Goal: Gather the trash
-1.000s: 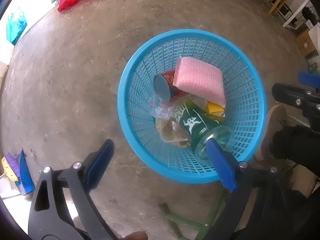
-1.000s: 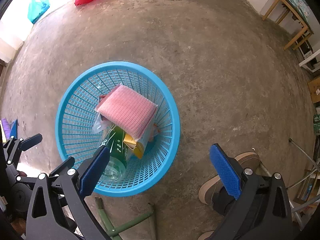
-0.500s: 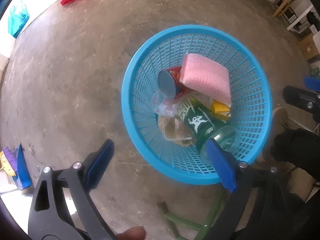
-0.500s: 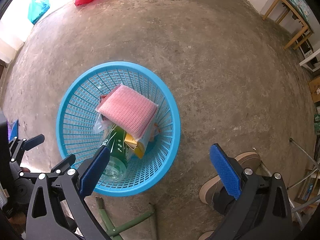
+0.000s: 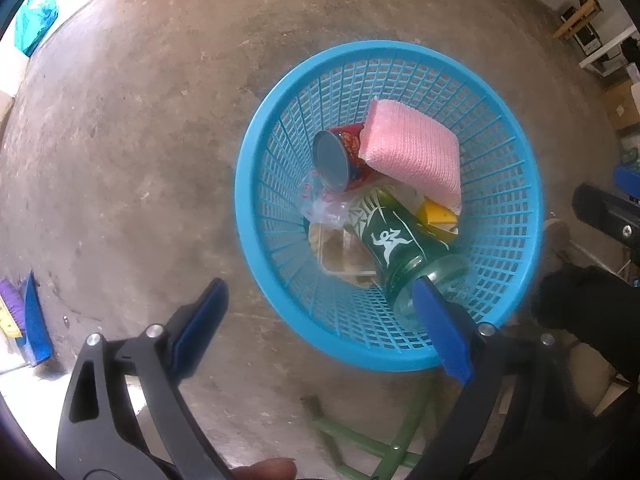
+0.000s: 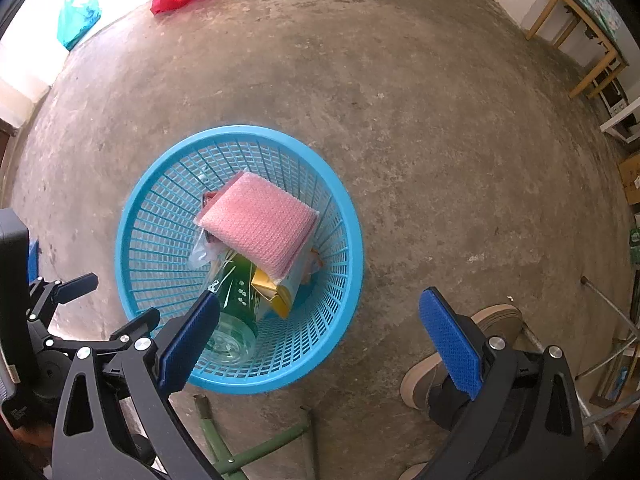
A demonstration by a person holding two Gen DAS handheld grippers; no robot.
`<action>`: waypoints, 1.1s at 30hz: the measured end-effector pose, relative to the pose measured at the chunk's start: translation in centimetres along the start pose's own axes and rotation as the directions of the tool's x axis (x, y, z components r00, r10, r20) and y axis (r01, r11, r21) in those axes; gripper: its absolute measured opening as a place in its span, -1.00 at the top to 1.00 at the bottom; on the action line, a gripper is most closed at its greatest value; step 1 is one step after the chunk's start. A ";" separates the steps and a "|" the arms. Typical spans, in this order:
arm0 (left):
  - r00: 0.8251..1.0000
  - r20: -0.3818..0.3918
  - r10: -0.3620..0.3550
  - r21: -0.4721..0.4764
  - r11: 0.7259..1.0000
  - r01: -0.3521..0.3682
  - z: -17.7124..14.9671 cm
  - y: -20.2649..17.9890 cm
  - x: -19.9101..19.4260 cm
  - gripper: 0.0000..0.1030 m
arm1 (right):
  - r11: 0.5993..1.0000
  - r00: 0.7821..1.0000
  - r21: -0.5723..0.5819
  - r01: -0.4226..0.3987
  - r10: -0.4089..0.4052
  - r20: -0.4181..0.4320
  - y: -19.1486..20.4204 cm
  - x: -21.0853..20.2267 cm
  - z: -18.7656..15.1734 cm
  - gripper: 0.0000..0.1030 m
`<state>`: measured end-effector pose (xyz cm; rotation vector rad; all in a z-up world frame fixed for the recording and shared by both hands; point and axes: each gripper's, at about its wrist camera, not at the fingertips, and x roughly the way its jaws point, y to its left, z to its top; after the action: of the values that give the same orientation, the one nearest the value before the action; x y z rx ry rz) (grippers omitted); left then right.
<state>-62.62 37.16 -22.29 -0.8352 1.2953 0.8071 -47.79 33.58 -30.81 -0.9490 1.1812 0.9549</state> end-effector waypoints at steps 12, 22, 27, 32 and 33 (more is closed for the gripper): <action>0.999 -0.002 0.042 0.046 0.998 -0.042 -0.5 -0.5 -0.1 -0.73 | 1.000 1.000 -0.012 0.010 -0.010 -0.011 0.4 0.2 -0.2 -0.89; 0.997 -0.023 0.068 0.078 0.995 -0.066 -0.9 -1.2 -1.0 -0.73 | 0.990 1.000 0.136 -0.030 0.031 -0.001 -0.5 -0.2 -1.3 -0.89; 0.998 0.000 0.058 0.092 0.994 -0.057 -1.1 -1.4 -1.8 -0.73 | 0.940 0.998 0.338 -0.048 0.030 0.059 -3.1 -1.4 -2.0 -0.89; 0.999 -0.014 0.052 0.079 0.996 -0.051 -1.2 -1.3 -1.3 -0.84 | 0.950 0.994 0.297 -0.102 0.089 0.058 -2.0 -0.7 -2.2 -0.89; 0.999 -0.025 0.046 0.078 0.996 -0.043 -1.2 -1.3 -1.1 -0.84 | 0.951 0.993 0.286 -0.119 0.108 0.055 -1.9 -0.6 -2.1 -0.89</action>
<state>-62.16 35.47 -21.20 -0.7603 1.3646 0.7783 -46.72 30.99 -30.36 -0.6315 1.3128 0.8579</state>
